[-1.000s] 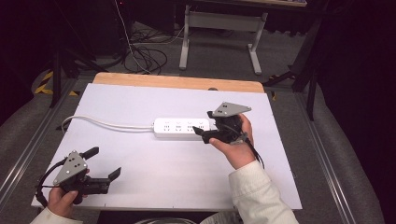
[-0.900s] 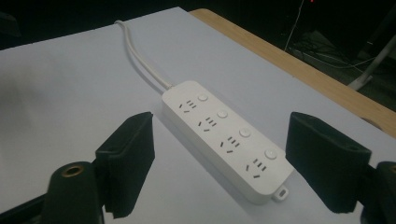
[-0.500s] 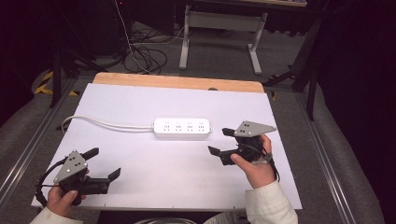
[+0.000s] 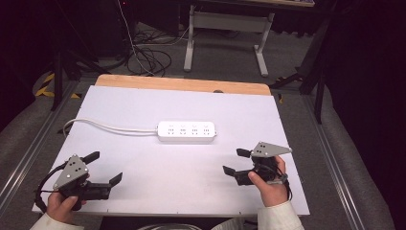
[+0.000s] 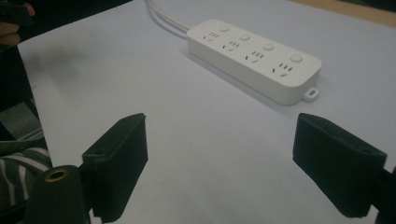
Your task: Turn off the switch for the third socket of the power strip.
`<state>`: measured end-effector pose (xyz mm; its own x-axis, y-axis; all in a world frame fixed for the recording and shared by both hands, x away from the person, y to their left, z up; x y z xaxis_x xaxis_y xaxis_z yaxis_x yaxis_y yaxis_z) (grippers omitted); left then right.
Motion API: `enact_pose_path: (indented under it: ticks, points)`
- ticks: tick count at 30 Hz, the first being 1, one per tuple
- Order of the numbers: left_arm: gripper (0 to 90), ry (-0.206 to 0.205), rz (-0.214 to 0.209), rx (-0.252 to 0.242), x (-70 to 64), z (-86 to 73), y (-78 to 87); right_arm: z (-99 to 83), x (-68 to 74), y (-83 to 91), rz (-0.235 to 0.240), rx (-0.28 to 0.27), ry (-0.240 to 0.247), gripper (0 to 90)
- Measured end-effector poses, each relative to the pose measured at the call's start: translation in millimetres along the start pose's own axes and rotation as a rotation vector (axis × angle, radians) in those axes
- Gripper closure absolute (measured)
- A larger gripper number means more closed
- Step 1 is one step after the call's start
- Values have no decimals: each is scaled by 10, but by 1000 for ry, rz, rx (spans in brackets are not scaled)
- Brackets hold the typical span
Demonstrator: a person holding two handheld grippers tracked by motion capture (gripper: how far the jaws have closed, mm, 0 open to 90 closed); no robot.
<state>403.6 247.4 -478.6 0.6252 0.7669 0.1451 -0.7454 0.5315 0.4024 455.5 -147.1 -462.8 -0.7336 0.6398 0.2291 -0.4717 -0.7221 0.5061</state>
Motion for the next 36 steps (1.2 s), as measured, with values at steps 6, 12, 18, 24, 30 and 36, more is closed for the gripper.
enact_pose_path:
  ticks: [6,12,18,24,30,36]
  points:
    - [3,-3,-6,-12,-1,-5,5,-206,-109,-30,-19,3,-23,188]
    - [4,-16,-6,-21,-12,-30,6,-385,-194,-63,-43,4,16,199]
    - [3,-13,1,-21,1,-58,40,-571,-258,-102,-76,35,38,205]
    - [3,6,5,-2,18,-104,71,-741,-253,-124,-89,71,5,210]
    - [3,0,1,-8,36,-115,89,-757,-263,-92,-103,56,7,209]
    - [3,-24,16,-16,40,-118,76,-728,-254,-79,-114,44,32,202]
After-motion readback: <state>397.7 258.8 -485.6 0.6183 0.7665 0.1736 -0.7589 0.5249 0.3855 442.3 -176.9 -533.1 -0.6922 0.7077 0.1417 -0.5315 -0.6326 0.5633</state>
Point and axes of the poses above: each handheld gripper's, and its own axes: y roughly backward along the jaws, z roughly out of its top, x roughly to its left, the point moved 8 cm from there along -y, roughly forward along the jaws, and after that the axes turned 8 degrees about -y, right-handed, at the moved point
